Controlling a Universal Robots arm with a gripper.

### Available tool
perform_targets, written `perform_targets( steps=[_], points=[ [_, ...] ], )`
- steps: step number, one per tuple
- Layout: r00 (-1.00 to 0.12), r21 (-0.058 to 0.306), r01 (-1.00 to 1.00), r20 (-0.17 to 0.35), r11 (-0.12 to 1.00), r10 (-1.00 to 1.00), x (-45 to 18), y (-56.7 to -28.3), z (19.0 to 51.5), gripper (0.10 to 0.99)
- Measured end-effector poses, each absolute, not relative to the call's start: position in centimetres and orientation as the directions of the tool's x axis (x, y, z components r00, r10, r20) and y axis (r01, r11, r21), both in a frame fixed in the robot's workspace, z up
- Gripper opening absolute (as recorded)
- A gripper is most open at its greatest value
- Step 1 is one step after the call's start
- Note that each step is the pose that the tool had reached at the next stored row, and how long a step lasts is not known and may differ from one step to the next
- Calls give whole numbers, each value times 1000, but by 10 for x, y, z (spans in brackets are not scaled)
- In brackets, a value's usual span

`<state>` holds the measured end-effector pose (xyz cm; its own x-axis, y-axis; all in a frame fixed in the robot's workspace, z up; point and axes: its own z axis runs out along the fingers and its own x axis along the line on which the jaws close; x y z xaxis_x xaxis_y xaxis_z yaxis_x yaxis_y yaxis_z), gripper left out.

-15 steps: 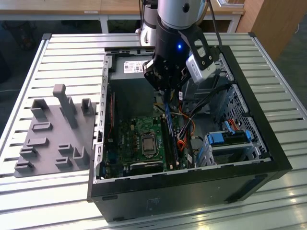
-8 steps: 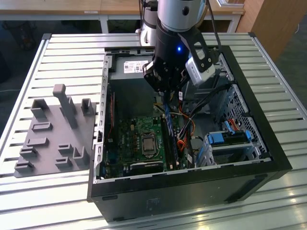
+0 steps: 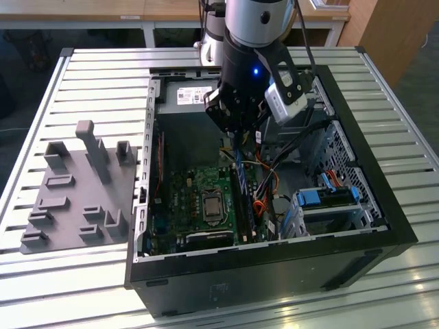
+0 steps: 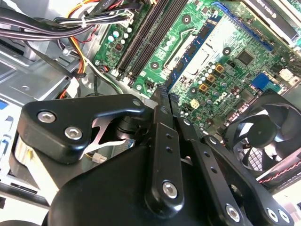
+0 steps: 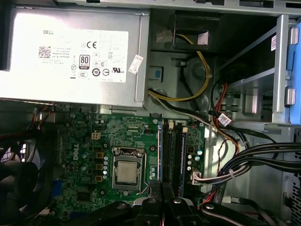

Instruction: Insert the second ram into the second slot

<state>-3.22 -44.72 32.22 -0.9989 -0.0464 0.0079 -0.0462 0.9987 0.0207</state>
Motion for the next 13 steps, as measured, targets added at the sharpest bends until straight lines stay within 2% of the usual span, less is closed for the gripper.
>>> perform_targets(
  steps=[13],
  points=[
    [-999,21,-46,10,999,-46,-32,-447,320,129]
  ],
)
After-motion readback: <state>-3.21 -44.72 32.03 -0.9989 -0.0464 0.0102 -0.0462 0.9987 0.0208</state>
